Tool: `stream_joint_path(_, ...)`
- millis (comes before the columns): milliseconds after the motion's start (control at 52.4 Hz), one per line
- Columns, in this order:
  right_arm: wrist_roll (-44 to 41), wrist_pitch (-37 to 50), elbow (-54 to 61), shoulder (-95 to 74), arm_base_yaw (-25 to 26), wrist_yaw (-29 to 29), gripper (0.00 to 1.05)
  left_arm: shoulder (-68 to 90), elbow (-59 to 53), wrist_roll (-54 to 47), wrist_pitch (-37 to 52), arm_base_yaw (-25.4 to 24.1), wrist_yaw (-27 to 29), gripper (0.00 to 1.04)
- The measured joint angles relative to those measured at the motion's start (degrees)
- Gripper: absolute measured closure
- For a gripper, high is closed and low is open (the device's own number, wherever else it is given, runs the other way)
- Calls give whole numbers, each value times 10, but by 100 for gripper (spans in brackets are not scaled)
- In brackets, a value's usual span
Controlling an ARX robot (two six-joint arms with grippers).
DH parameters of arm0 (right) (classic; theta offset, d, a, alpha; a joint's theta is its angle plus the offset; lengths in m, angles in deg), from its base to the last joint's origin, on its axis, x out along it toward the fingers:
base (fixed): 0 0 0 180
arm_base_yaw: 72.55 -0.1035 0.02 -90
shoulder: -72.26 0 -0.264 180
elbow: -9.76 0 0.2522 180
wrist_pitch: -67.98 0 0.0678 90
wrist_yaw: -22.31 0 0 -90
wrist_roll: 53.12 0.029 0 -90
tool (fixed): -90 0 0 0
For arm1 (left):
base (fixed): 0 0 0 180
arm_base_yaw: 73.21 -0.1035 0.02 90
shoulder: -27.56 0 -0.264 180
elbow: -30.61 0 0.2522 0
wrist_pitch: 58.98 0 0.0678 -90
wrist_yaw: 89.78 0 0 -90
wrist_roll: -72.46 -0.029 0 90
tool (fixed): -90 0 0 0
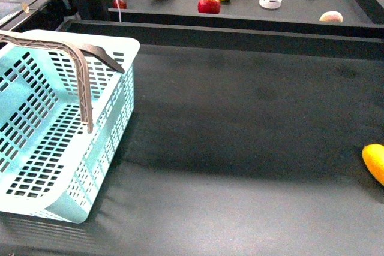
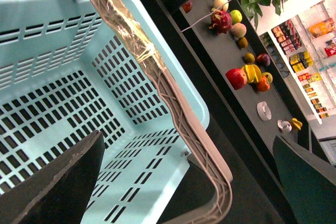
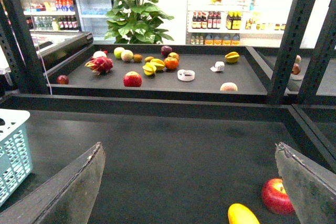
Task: Pick mango with right arm and hold basket with left
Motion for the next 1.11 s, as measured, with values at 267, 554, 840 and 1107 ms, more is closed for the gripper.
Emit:
stream_joint_path(267, 0, 0, 0, 0, 0, 0, 8, 153, 105, 63, 30, -12, -32, 6)
stream_joint_path(554, 0, 0, 0, 0, 0, 0, 8, 245, 209, 112, 12, -12, -47, 6)
stream_joint_path(840, 0, 0, 0, 0, 0, 0, 8, 280, 258, 133, 9, -24, -42, 41)
stream_joint_path(1107, 0, 0, 0, 0, 0, 0, 8, 278, 250, 152, -22, -10, -39, 85)
